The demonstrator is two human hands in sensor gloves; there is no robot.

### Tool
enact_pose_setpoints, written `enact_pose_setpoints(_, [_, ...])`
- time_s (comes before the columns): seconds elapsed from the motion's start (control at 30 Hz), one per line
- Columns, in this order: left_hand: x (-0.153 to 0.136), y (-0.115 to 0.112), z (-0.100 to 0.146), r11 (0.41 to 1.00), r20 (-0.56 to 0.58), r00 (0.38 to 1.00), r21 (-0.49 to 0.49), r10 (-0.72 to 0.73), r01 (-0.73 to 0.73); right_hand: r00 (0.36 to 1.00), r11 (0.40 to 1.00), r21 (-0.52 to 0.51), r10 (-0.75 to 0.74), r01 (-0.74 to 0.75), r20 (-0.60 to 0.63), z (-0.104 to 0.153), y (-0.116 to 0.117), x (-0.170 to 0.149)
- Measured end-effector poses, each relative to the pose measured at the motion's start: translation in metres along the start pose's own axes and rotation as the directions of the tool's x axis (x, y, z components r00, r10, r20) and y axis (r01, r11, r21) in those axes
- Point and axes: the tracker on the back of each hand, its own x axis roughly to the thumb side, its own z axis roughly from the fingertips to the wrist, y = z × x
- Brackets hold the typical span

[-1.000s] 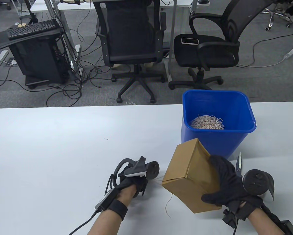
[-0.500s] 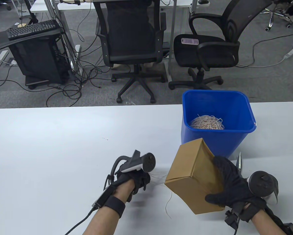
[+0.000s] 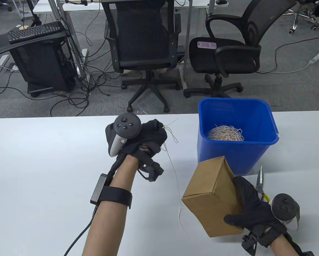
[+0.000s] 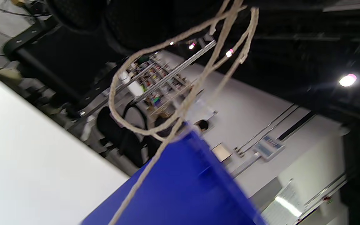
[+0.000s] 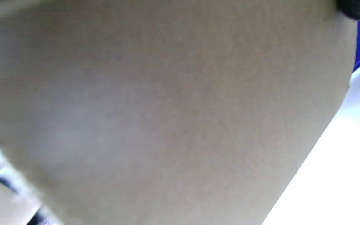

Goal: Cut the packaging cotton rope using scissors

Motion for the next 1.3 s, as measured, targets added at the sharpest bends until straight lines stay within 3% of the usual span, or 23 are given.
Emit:
enact_pose_setpoints(0.13, [0.036, 0.007, -0.018, 0.996, 0.074, 0.996, 0.079, 0.04, -0.046, 0.999, 0.999, -0.007, -0.033, 0.033, 0.0, 0.003, 0.002, -0.005])
enact_pose_setpoints(0.27, [0.073, 0.004, -0.04, 0.993, 0.132, 0.99, 0.092, 0.057, -0.069, 0.998, 0.998, -0.017, -0.058, 0.058, -0.002, 0.005, -0.001, -0.007])
enact_pose_setpoints(0.43, [0.105, -0.016, -0.068, 0.996, 0.161, 0.986, 0.092, -0.032, 0.018, 0.997, 0.997, -0.031, -0.076, 0.076, -0.007, 0.006, -0.003, -0.01])
enact_pose_setpoints(0.57, [0.115, -0.049, -0.092, 0.994, 0.141, 0.985, 0.053, -0.104, 0.097, 0.997, 0.996, -0.039, -0.083, 0.082, -0.006, 0.007, -0.003, -0.01])
enact_pose_setpoints(0.77, [0.1, -0.096, -0.106, 0.98, 0.078, 0.977, 0.057, -0.197, 0.193, 0.996, 0.996, -0.037, -0.084, 0.084, -0.014, 0.008, -0.002, -0.011])
enact_pose_setpoints(0.9, [0.082, -0.114, -0.104, 0.942, 0.015, 0.951, -0.138, -0.308, 0.307, 0.996, 0.996, -0.028, -0.083, 0.082, -0.022, 0.008, 0.0, -0.014])
enact_pose_setpoints(1.1, [0.056, -0.11, -0.086, 0.961, 0.019, 0.976, -0.169, -0.217, 0.217, 0.997, 0.997, -0.021, -0.077, 0.077, -0.023, 0.008, 0.002, -0.014])
enact_pose_setpoints(1.3, [0.016, -0.087, -0.03, 0.973, 0.047, 0.989, -0.184, -0.137, 0.143, 0.997, 0.997, 0.005, -0.073, 0.073, -0.004, 0.008, 0.009, -0.008])
